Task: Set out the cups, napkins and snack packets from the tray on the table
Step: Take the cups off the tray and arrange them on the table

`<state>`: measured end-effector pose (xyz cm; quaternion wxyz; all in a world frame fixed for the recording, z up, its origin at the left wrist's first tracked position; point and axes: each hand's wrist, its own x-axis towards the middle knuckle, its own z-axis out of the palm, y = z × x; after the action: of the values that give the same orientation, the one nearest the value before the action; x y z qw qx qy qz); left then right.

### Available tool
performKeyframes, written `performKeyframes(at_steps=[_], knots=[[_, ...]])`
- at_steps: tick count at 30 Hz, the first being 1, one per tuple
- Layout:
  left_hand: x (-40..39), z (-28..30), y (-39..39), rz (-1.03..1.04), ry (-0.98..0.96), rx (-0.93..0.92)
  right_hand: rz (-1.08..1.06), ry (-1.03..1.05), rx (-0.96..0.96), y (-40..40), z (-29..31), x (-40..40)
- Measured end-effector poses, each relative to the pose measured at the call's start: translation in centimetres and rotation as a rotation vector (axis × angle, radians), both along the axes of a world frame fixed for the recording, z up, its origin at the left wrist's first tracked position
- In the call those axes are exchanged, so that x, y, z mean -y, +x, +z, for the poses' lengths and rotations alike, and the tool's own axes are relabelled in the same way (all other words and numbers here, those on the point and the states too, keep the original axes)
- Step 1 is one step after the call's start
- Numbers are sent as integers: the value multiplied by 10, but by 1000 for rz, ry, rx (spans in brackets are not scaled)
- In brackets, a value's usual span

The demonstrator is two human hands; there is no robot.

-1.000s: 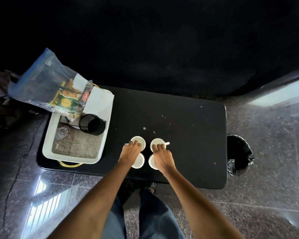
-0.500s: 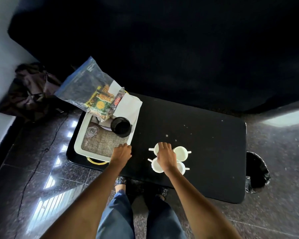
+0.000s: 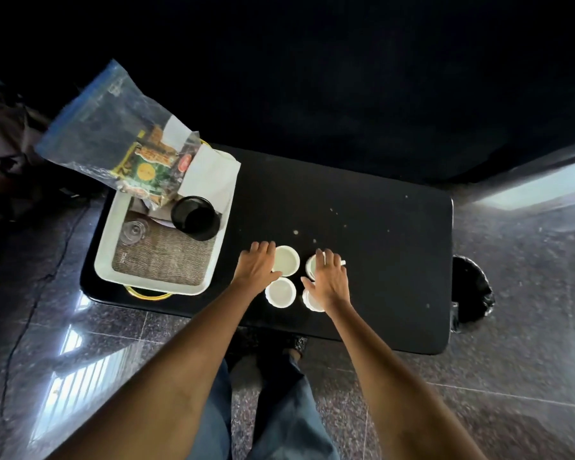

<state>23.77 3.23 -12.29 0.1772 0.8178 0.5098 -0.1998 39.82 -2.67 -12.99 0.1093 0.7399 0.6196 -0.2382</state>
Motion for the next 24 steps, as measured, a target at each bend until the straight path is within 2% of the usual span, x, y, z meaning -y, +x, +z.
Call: performKeyframes(at_steps=[6,13,19,22,24], knots=[[8,-16,27,56,23,-70,-181,0,-23,11,-12,2],[4,-19,43,106,8,-70,-148,39,-115,27,-17,-7],[-23,-12,58,-181,-27,-63,29,22,-95,49,-16,-20],[-20,-8,65,-205,-30,-19,41,10,-136,56,-16,-20],[-11,-7,68,-178,10,-33,-24,16,-177,58,-15,-19]])
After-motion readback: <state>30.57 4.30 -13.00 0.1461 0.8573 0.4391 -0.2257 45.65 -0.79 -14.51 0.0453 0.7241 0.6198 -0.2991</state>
